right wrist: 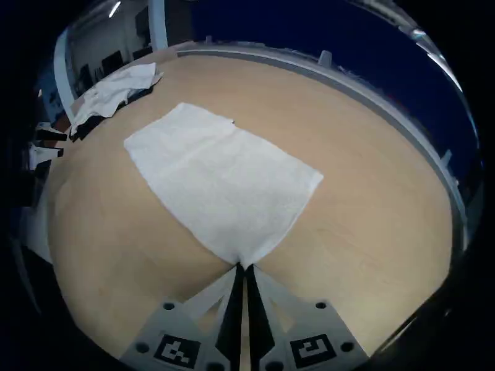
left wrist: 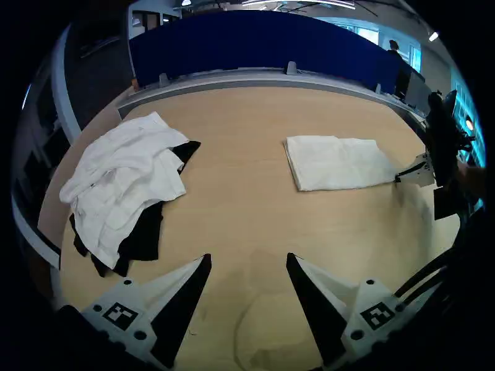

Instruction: Fold towel

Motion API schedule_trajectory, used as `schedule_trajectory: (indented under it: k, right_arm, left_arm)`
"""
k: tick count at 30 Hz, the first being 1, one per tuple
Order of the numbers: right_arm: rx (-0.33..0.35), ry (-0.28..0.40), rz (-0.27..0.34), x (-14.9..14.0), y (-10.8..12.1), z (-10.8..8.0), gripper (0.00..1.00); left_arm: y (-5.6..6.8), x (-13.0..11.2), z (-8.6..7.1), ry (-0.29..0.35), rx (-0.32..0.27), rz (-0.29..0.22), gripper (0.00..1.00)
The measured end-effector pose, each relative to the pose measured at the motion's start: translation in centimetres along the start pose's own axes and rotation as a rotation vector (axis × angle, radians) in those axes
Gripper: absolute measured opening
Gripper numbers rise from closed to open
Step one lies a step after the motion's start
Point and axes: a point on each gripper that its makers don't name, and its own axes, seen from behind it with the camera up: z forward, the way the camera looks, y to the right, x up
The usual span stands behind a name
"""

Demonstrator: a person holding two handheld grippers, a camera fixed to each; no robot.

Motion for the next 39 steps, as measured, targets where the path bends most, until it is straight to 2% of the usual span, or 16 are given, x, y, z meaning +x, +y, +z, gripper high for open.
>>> schedule_trajectory:
  k: [9,21,27,33,39]
  right_arm:
    - [-0.02,0.026,-0.031,2.9,0.5,-1.6,0.04]
    - [-0.037,0.08,-0.154,9.5,0.0,-3.6,0.04]
    - [-0.037,0.081,-0.196,11.2,-0.6,-3.5,0.04]
    - [-0.03,0.082,-0.213,12.1,-1.1,-3.1,0.04]
    - [-0.009,0.092,-0.259,14.4,-2.6,-2.4,0.03]
  left_arm:
    - [-0.4,0.2,-0.2,0.007,0.006,-0.019,0.9]
    - [-1.0,0.3,-0.8,0.022,0.009,-0.064,0.9]
    - [-0.7,0.3,-1.2,0.028,0.003,-0.093,0.9]
    - [-0.6,0.4,-1.5,0.034,0.0,-0.115,0.9]
    - [-0.6,0.6,-1.9,0.038,-0.001,-0.128,0.9]
